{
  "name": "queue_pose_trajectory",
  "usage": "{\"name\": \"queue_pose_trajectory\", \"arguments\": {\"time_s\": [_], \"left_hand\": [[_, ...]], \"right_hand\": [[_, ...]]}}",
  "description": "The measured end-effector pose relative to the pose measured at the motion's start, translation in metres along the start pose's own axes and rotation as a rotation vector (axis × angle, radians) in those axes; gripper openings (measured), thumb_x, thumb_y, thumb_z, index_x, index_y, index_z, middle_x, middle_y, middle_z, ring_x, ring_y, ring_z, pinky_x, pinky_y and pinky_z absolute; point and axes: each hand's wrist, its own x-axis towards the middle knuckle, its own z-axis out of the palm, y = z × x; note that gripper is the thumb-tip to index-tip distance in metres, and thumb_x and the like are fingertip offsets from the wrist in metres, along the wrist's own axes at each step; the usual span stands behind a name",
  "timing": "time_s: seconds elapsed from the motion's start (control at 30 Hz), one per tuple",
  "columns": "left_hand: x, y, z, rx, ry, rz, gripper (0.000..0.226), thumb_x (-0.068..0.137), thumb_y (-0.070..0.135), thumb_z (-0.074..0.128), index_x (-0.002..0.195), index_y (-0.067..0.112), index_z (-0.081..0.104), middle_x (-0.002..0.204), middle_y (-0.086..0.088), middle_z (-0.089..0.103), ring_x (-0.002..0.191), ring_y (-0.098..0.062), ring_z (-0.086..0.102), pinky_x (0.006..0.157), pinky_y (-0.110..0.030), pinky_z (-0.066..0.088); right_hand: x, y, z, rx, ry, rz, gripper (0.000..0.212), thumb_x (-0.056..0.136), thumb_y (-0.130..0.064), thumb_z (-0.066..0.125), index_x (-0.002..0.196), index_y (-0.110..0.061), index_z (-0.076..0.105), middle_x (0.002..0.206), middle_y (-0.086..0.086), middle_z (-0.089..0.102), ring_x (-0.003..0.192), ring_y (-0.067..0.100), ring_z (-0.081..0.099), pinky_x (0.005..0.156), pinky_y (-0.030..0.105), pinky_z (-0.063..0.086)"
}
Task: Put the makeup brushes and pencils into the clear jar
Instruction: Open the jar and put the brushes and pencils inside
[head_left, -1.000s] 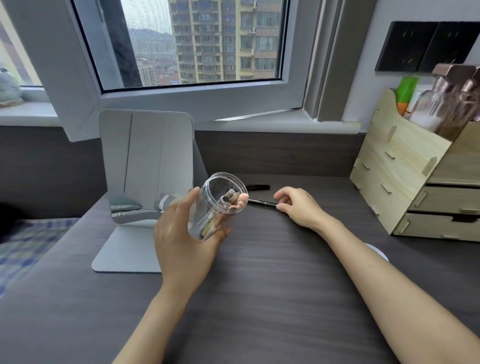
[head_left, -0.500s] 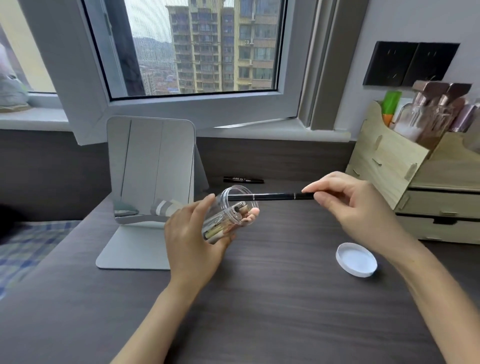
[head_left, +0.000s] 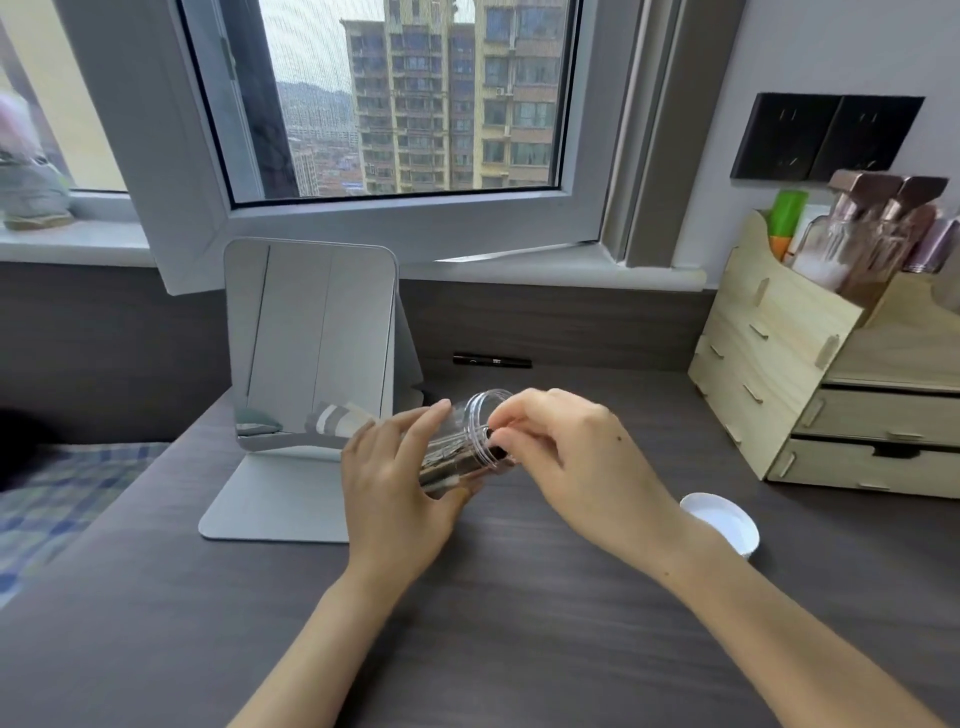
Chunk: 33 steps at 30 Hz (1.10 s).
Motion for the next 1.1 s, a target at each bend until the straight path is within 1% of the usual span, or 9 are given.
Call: {"name": "queue_pose_trajectory", "arguments": {"time_s": [0.1, 0.23, 0.3, 0.33, 0.4, 0.57, 0.9, 1.0, 1.1], "left_hand": [[0.001, 0.001, -0.001, -0.025, 0.018, -0.04, 0.073, 0.056, 0.036, 0.079, 0.121, 0.022, 0.051, 0.108, -0.003, 0.065, 0.107, -0.014, 0.047, 0.095, -0.028, 0.029], [0.001, 0.003, -0.003, -0.086, 0.037, -0.114, 0.074, 0.054, 0.031, 0.079, 0.121, 0.026, 0.05, 0.111, 0.01, 0.056, 0.108, -0.009, 0.046, 0.093, -0.021, 0.028], [0.001, 0.004, -0.003, -0.121, 0.046, -0.171, 0.074, 0.054, 0.031, 0.079, 0.121, 0.031, 0.048, 0.113, 0.016, 0.049, 0.105, -0.002, 0.045, 0.092, -0.022, 0.03], [0.001, 0.004, -0.002, -0.13, 0.05, -0.184, 0.074, 0.054, 0.032, 0.078, 0.122, 0.032, 0.047, 0.114, 0.018, 0.048, 0.104, 0.002, 0.043, 0.092, -0.02, 0.03], [0.0, 0.004, 0.0, -0.131, 0.054, -0.181, 0.074, 0.054, 0.031, 0.078, 0.122, 0.031, 0.047, 0.115, 0.018, 0.048, 0.104, 0.002, 0.044, 0.092, -0.016, 0.03], [-0.001, 0.001, 0.003, -0.096, 0.073, -0.17, 0.074, 0.056, 0.033, 0.077, 0.123, 0.029, 0.046, 0.116, 0.015, 0.051, 0.106, -0.011, 0.05, 0.091, -0.026, 0.036], [0.001, 0.001, 0.006, -0.054, 0.067, -0.116, 0.071, 0.061, 0.04, 0.074, 0.125, 0.028, 0.046, 0.116, 0.014, 0.049, 0.107, -0.013, 0.049, 0.091, -0.035, 0.041], [0.001, 0.001, 0.005, -0.052, 0.069, -0.122, 0.071, 0.06, 0.041, 0.072, 0.125, 0.028, 0.046, 0.115, 0.015, 0.049, 0.108, -0.012, 0.049, 0.091, -0.035, 0.041], [0.0, 0.001, 0.004, -0.052, 0.075, -0.137, 0.075, 0.056, 0.036, 0.077, 0.124, 0.029, 0.046, 0.114, 0.014, 0.051, 0.107, -0.011, 0.048, 0.091, -0.034, 0.04]], "right_hand": [[0.003, 0.008, 0.0, 0.102, 0.052, 0.006, 0.015, 0.086, -0.019, 0.055, 0.09, -0.018, 0.069, 0.082, 0.001, 0.069, 0.073, 0.011, 0.062, 0.068, 0.016, 0.047], [0.03, 0.05, 0.003, 0.246, 0.282, 0.24, 0.018, 0.09, -0.007, 0.053, 0.087, -0.016, 0.068, 0.075, -0.006, 0.072, 0.051, 0.005, 0.054, 0.049, 0.02, 0.04], [0.049, 0.085, 0.018, 0.09, 0.239, 0.35, 0.02, 0.09, -0.007, 0.051, 0.096, -0.013, 0.068, 0.087, 0.001, 0.074, 0.066, 0.002, 0.062, 0.062, 0.021, 0.047], [0.059, 0.103, 0.029, 0.004, 0.169, 0.391, 0.022, 0.09, -0.008, 0.049, 0.104, -0.011, 0.067, 0.099, 0.006, 0.073, 0.085, 0.012, 0.065, 0.076, 0.026, 0.049], [0.076, 0.135, 0.05, -0.135, -0.007, 0.447, 0.031, 0.092, -0.01, 0.047, 0.121, -0.009, 0.057, 0.119, 0.012, 0.066, 0.115, 0.028, 0.054, 0.095, 0.033, 0.042], [0.108, 0.17, 0.09, -0.376, -0.174, 0.44, 0.041, 0.094, -0.013, 0.043, 0.135, -0.009, 0.04, 0.139, 0.011, 0.048, 0.123, 0.036, 0.039, 0.1, 0.041, 0.035], [0.128, 0.187, 0.114, -0.815, -0.172, 0.356, 0.025, 0.092, -0.018, 0.05, 0.11, -0.006, 0.061, 0.12, 0.015, 0.055, 0.11, 0.033, 0.047, 0.09, 0.039, 0.038], [0.122, 0.183, 0.113, -0.812, -0.143, 0.329, 0.021, 0.091, -0.015, 0.052, 0.108, -0.005, 0.061, 0.117, 0.015, 0.058, 0.108, 0.033, 0.049, 0.087, 0.039, 0.04], [0.11, 0.168, 0.101, -0.561, -0.057, 0.42, 0.023, 0.093, -0.017, 0.05, 0.11, -0.004, 0.06, 0.116, 0.017, 0.059, 0.107, 0.037, 0.053, 0.083, 0.04, 0.044]]}}
